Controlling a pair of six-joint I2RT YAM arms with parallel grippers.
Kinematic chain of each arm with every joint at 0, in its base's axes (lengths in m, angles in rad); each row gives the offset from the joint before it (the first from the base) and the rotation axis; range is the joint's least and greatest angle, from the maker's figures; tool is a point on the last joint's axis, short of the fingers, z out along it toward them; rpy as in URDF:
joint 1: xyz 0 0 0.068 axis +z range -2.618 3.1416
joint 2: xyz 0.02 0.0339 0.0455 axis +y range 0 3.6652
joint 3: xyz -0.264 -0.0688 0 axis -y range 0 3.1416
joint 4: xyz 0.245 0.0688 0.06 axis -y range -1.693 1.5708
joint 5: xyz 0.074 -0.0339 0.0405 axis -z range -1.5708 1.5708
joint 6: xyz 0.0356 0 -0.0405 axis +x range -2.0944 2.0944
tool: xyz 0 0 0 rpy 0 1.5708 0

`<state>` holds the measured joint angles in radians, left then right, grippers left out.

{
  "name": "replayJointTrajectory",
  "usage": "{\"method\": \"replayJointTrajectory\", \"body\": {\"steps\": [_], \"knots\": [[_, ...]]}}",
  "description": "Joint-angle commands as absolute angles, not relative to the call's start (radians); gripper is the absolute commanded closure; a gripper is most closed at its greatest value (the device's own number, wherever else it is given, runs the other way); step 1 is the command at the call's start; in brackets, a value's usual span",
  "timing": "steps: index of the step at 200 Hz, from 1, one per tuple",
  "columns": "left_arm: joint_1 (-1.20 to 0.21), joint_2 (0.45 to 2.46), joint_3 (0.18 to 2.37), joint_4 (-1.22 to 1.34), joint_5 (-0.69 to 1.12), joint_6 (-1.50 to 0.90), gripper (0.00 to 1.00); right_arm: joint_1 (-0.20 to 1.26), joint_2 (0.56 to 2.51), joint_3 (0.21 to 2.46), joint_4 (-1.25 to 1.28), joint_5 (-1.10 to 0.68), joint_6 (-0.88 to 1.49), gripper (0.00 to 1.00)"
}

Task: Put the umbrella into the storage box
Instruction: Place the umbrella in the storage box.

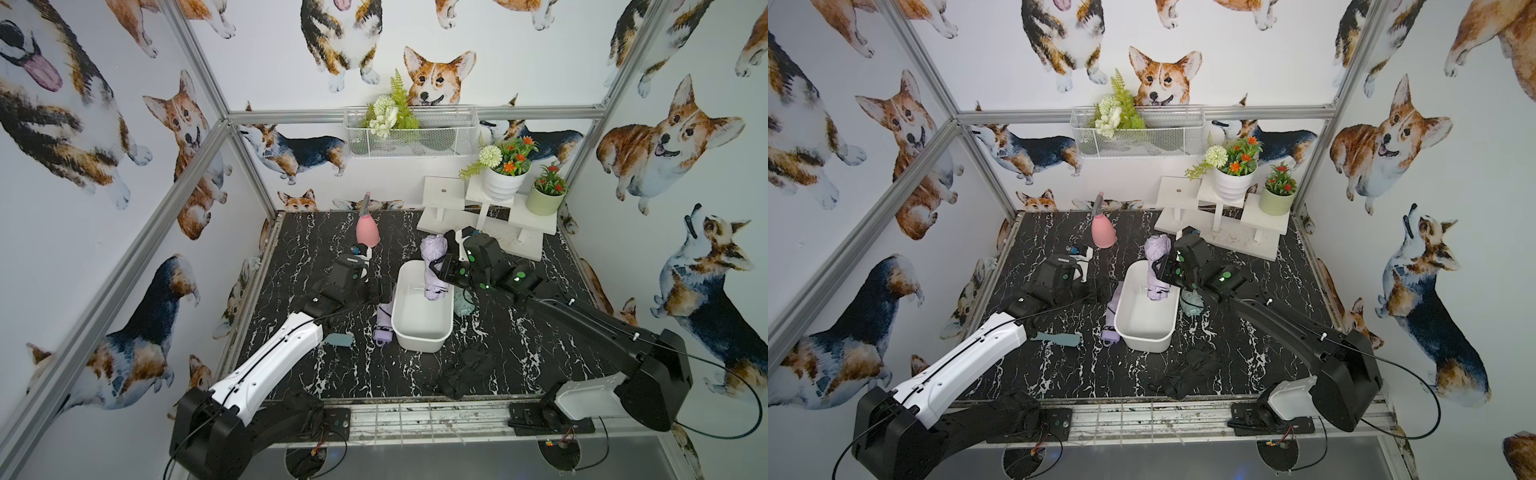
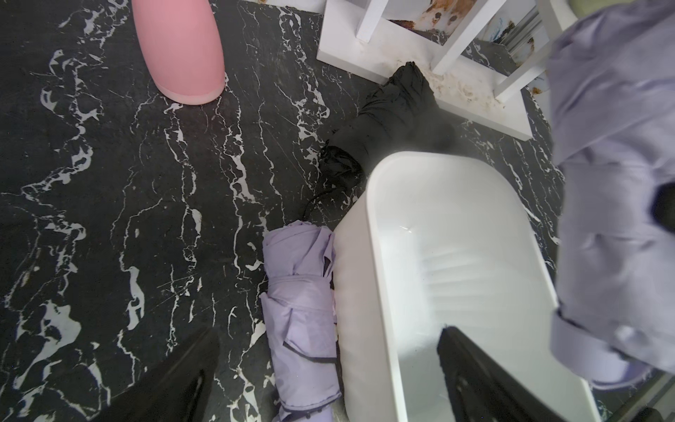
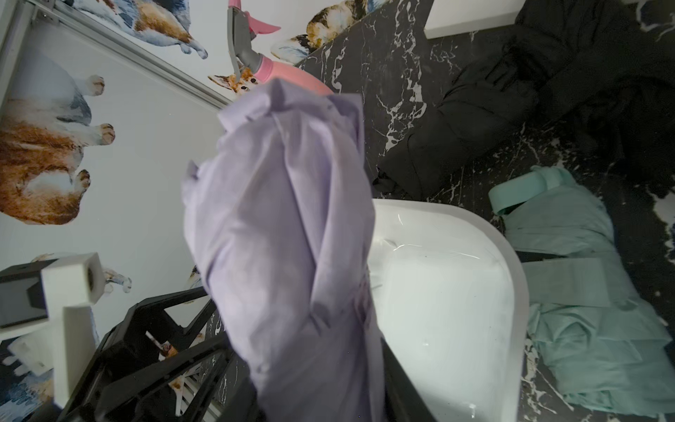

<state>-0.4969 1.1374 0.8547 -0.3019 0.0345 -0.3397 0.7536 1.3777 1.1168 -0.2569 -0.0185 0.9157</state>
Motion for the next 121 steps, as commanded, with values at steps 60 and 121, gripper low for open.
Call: {"method": "replayJointTrajectory", "body": {"steps": [60,121], "knots": [[-0.495,1.104,0.808,-0.276,0.045,-0.342,0.01,0.860,1.458,1.039,-0.021,0.132,1.143,0.76],[-0.495,1.067,0.783,-0.275,0.039,-0.334,0.01,0.920,1.494,1.005,-0.003,0.167,1.203,0.75]]}}
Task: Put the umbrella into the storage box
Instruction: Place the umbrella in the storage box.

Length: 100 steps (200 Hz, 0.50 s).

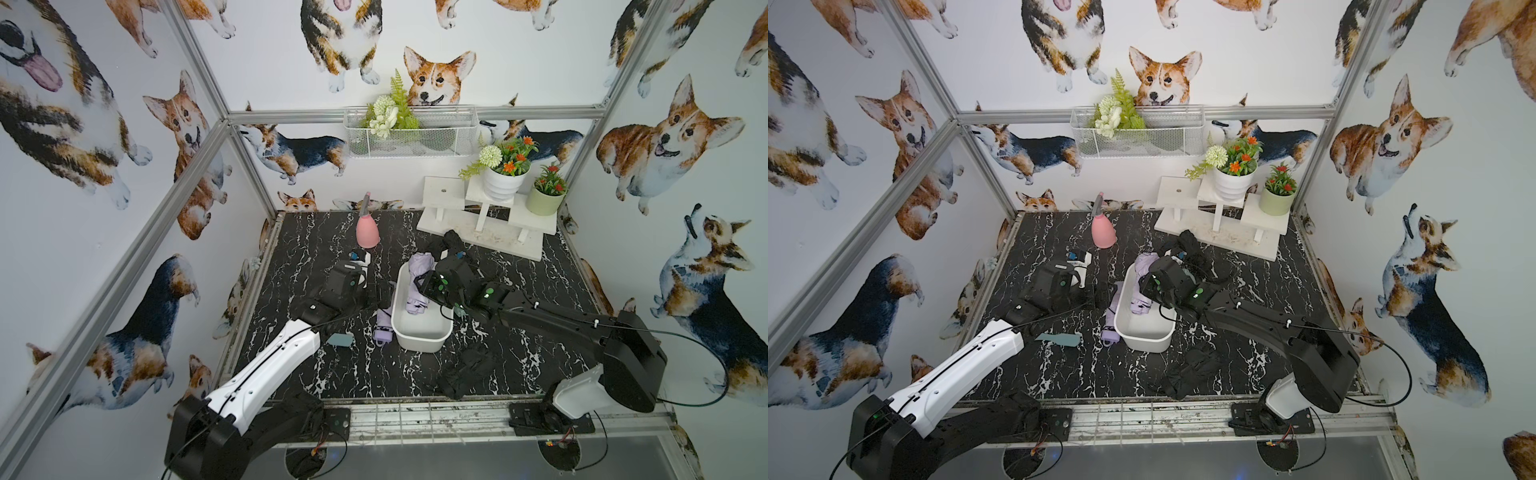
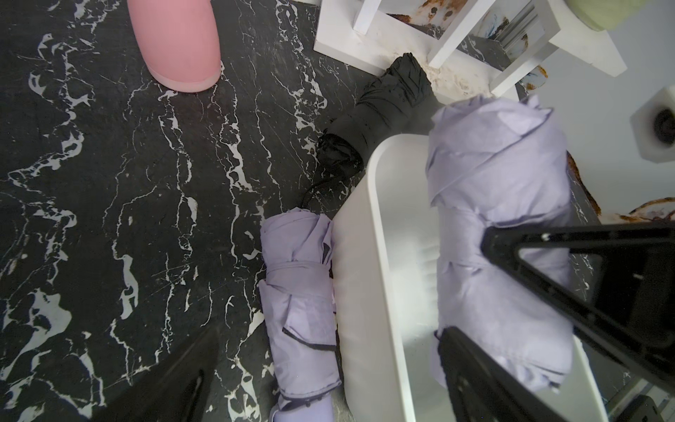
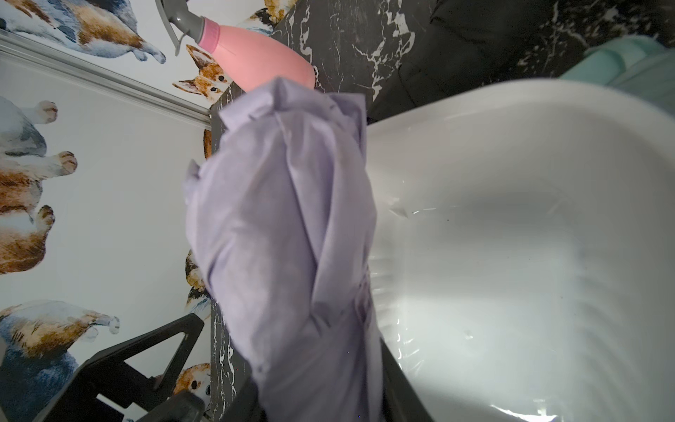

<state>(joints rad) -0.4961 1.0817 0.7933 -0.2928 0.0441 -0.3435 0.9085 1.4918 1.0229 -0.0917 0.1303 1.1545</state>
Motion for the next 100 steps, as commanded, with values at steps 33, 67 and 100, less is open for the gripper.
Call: {"method": "replayJointTrajectory", "body": {"steps": [33,67,100], "knots": [[-0.494,1.057,0.775,-0.265,0.044,-0.337,0.00,0.925,1.529,1.012,-0.004,0.160,1.216,0.75],[-0.495,1.052,0.766,-0.264,0.049,-0.341,0.00,0.925,1.582,1.036,-0.008,0.162,1.226,0.71],[-0.494,1.042,0.761,-0.265,0.041,-0.332,0.00,0.925,1.631,1.073,-0.032,0.167,1.229,0.65]]}}
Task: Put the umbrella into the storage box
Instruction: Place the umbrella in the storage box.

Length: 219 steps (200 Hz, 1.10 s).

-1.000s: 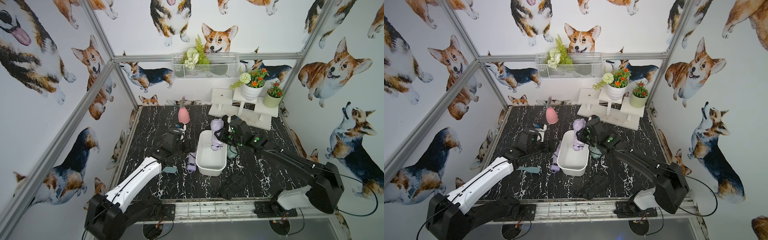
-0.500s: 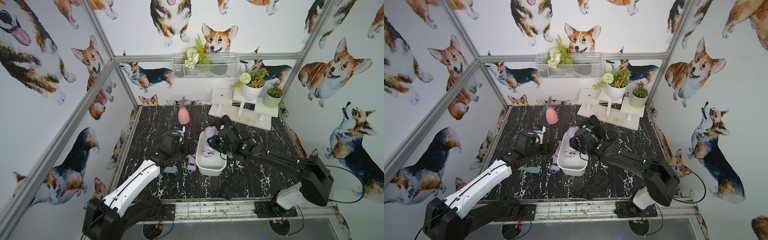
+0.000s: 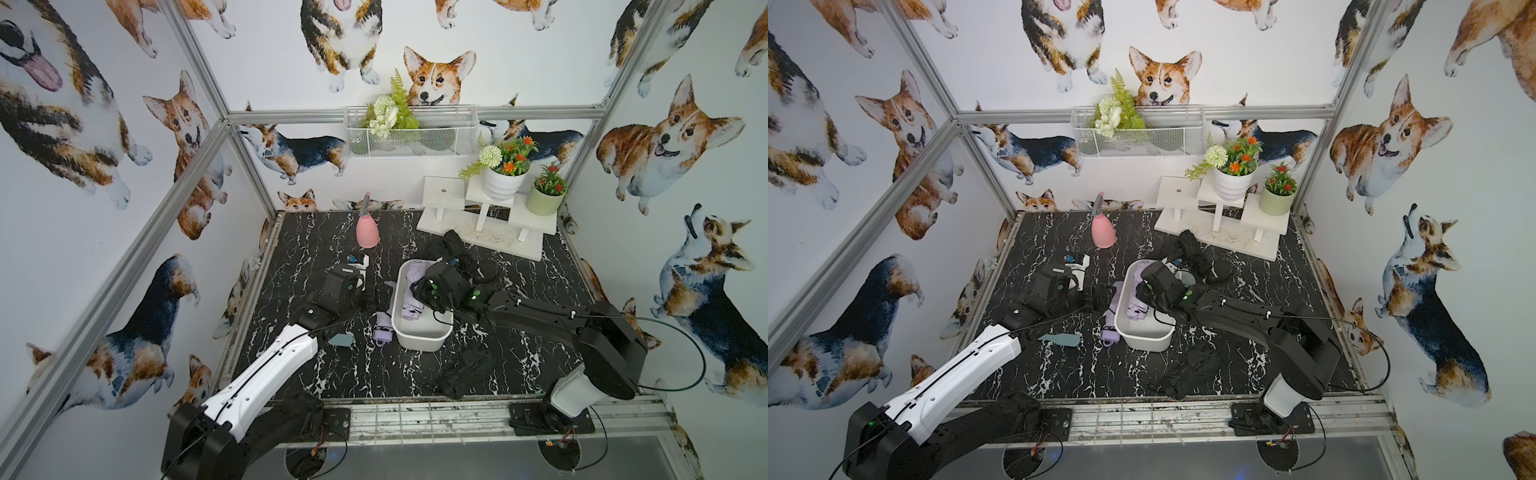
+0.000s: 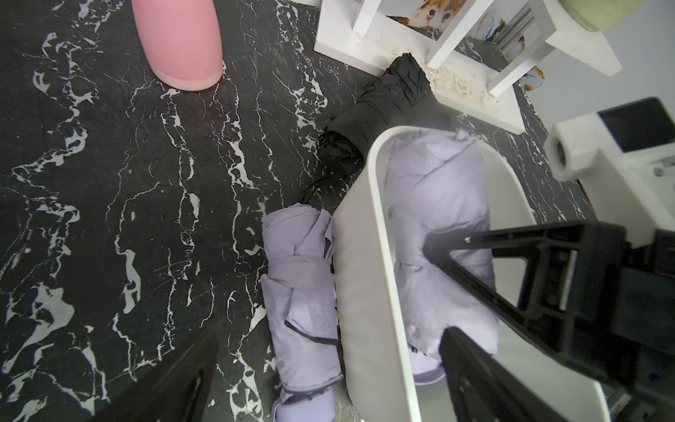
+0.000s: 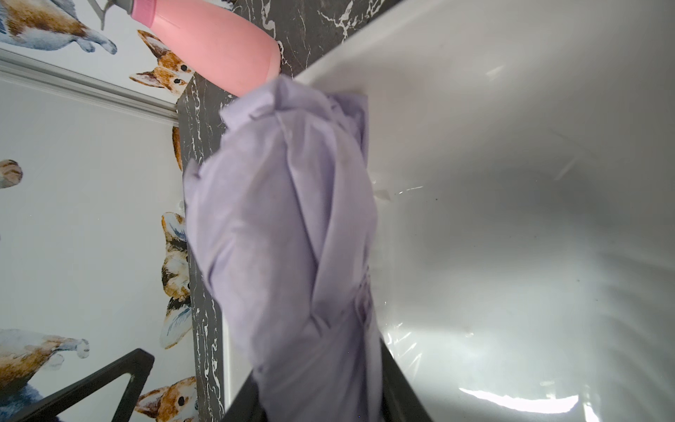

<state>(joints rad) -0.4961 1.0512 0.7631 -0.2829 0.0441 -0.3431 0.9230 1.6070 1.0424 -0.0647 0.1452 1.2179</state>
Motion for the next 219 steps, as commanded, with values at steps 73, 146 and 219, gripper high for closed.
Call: {"method": "replayJointTrajectory", "body": {"steps": [73,146,219], "knots": [[-0.494,1.039,0.757,-0.268,0.034,-0.322,0.00,0.925,1.657,1.089,-0.079,0.195,1.242,0.43],[-0.489,1.055,0.776,-0.303,0.021,-0.353,0.00,0.925,1.518,1.111,-0.170,0.234,1.107,0.38],[-0.472,1.103,0.720,-0.343,0.028,-0.444,0.05,0.728,1.254,1.085,-0.418,0.109,0.849,0.30]]}}
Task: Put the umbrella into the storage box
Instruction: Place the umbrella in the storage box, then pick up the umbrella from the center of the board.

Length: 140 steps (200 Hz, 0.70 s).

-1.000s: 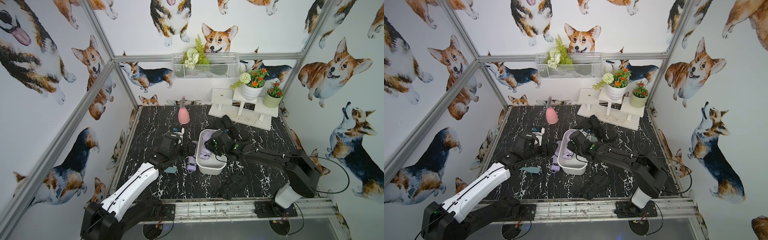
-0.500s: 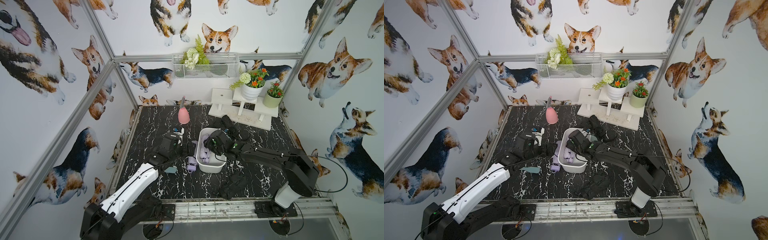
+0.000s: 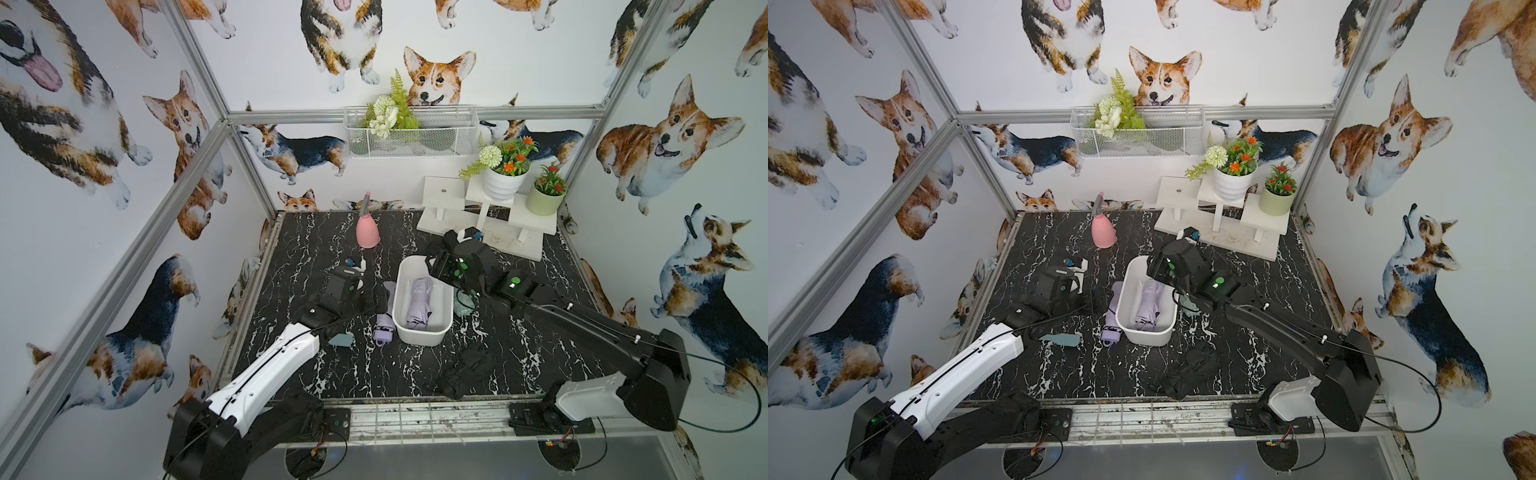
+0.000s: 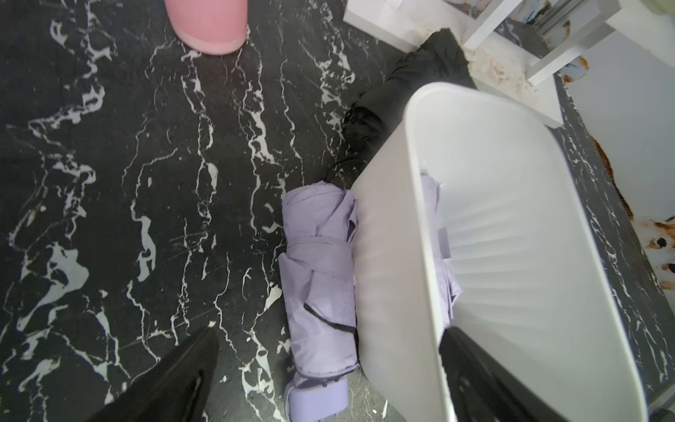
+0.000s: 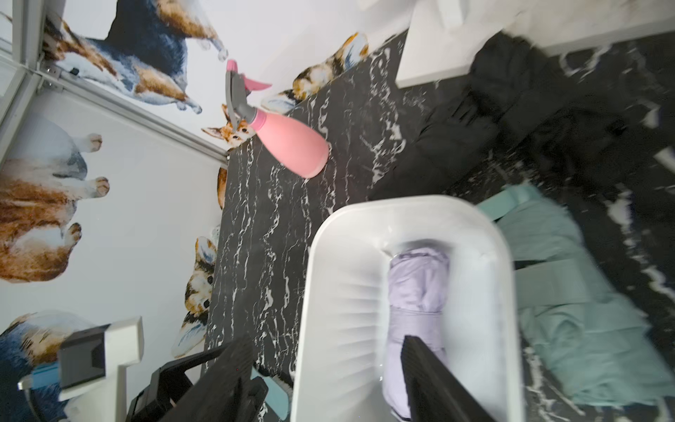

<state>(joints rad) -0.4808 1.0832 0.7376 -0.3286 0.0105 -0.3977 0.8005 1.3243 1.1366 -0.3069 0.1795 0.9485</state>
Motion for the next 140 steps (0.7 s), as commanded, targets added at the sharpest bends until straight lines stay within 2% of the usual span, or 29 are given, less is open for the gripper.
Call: {"method": "replayJointTrajectory", "body": {"steps": [1,53,104,140], "knots": [[-0.471,1.104,0.719,-0.343,0.031,-0.444,0.05,0.722,1.249,1.082,-0.419,0.106,0.849,0.30],[-0.471,1.175,0.677,-0.277,0.125,-0.459,0.13,0.548,1.190,1.028,-0.497,-0.059,0.732,0.27],[-0.435,1.308,0.666,-0.172,0.235,-0.456,0.13,0.506,1.220,1.013,-0.481,-0.151,0.668,0.26],[-0.387,1.381,0.665,-0.110,0.318,-0.451,0.29,0.503,1.234,1.011,-0.478,-0.164,0.656,0.26]]}}
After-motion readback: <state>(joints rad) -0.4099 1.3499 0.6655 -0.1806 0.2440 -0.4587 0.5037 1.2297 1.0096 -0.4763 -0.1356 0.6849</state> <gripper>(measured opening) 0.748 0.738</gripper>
